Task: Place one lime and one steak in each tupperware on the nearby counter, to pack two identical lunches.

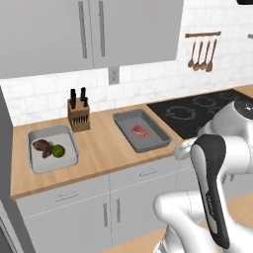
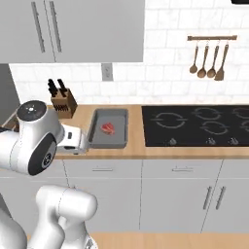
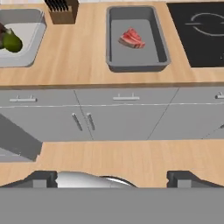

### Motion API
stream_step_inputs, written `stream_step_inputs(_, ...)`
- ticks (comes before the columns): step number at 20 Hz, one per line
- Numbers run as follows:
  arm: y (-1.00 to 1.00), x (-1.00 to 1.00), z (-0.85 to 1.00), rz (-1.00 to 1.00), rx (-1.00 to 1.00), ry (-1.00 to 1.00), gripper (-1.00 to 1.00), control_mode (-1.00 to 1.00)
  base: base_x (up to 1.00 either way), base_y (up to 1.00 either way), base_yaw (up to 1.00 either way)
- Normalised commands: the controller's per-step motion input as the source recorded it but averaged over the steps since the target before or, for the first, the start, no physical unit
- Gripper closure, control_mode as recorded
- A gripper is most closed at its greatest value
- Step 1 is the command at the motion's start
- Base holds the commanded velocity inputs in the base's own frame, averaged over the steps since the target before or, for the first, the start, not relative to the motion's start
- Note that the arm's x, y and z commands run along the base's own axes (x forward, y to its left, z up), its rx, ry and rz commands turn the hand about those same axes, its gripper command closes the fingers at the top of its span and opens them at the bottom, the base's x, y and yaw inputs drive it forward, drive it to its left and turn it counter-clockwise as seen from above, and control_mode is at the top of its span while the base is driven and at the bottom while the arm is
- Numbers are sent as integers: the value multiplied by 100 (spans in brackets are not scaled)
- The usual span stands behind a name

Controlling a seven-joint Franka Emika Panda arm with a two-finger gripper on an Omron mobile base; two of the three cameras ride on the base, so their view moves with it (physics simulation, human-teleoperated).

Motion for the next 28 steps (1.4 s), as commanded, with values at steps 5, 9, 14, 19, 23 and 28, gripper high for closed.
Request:
stream_step_inputs(5,0,0,0,0,0,0,-100,100,-100,43,21)
stream_step_inputs(9,0,0,0,0,0,0,-100,100,-100,67,55)
stream_step_inputs(14,0,0,0,0,0,0,-100,100,-76,82,65)
stream_step_inputs(19,0,0,0,0,0,0,-100,100,-28,97,67)
stream_step_inputs(23,0,0,0,0,0,0,-100,100,-24,100,60)
stream_step_inputs(28,0,0,0,0,0,0,-100,100,-20,100,53)
